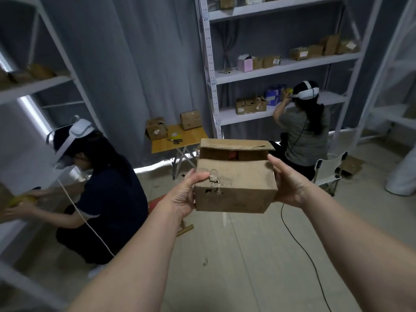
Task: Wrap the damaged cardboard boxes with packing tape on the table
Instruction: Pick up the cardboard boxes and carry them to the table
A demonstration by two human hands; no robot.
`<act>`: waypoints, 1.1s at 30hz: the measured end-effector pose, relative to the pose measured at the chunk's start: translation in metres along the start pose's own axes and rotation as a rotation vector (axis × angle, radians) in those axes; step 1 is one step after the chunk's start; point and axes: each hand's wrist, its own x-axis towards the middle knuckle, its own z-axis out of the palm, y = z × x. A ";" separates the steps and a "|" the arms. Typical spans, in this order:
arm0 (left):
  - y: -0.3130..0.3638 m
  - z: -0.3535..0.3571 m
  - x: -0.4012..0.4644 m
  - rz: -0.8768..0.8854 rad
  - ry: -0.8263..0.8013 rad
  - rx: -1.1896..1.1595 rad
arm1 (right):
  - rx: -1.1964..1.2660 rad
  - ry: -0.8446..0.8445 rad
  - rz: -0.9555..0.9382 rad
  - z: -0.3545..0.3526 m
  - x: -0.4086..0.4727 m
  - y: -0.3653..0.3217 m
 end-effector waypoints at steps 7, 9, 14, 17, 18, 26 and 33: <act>0.026 -0.052 -0.021 0.112 -0.129 0.079 | 0.073 -0.069 -0.050 0.052 -0.001 0.003; 0.034 -0.075 -0.022 0.118 -0.188 0.099 | 0.136 -0.069 -0.055 0.064 0.002 0.008; 0.048 -0.113 -0.023 0.074 -0.345 0.207 | 0.114 -0.054 -0.010 0.095 0.005 0.022; 0.049 -0.127 -0.021 0.056 -0.363 0.176 | 0.073 -0.030 -0.009 0.104 0.010 0.021; 0.050 -0.130 -0.021 0.056 -0.370 0.172 | 0.055 -0.026 -0.012 0.107 0.012 0.020; 0.060 -0.156 -0.013 -0.007 -0.410 0.181 | -0.002 -0.019 -0.016 0.130 0.045 0.023; 0.074 -0.173 0.022 0.012 -0.354 0.143 | -0.127 -0.086 -0.013 0.139 0.092 0.007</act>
